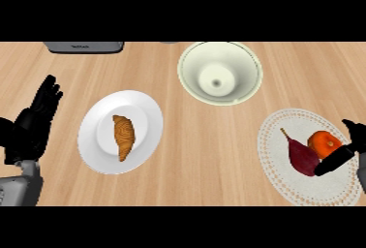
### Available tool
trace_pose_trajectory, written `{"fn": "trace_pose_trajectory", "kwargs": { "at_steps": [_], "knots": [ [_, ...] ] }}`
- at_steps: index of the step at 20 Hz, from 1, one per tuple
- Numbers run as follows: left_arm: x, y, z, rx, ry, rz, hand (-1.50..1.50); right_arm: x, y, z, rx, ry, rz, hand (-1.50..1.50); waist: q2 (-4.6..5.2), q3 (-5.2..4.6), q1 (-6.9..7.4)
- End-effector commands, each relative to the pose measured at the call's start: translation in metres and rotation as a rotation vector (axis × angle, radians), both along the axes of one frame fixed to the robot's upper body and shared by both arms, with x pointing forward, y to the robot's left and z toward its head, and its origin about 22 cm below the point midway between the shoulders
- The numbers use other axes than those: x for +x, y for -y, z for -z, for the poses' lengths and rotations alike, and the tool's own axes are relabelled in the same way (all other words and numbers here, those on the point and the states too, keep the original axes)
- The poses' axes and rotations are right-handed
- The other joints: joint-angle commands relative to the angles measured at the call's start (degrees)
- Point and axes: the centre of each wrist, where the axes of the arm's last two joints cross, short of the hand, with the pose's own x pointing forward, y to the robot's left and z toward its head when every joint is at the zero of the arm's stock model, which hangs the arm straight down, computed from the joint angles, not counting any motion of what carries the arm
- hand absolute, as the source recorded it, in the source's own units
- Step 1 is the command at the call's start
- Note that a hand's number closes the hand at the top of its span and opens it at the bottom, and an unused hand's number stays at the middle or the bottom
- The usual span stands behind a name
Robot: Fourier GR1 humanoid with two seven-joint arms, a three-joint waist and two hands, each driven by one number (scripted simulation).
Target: Pick the squash from the placemat and place it in the bowl
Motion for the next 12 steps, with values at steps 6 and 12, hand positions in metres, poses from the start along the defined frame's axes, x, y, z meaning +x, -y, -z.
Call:
{"fn": "trace_pose_trajectory", "kwargs": {
  "at_steps": [6,12],
  "knots": [
    [0.009,0.003,-0.009,0.008,0.003,0.021,0.00,0.000,-0.002,0.026,-0.010,-0.019,0.022,-1.50,0.15,0.25,0.04],
    [-0.008,0.001,0.006,-0.008,0.007,0.004,0.00,0.006,0.000,0.046,0.075,0.002,-0.043,1.50,0.19,0.27,0.42]
  ]
}}
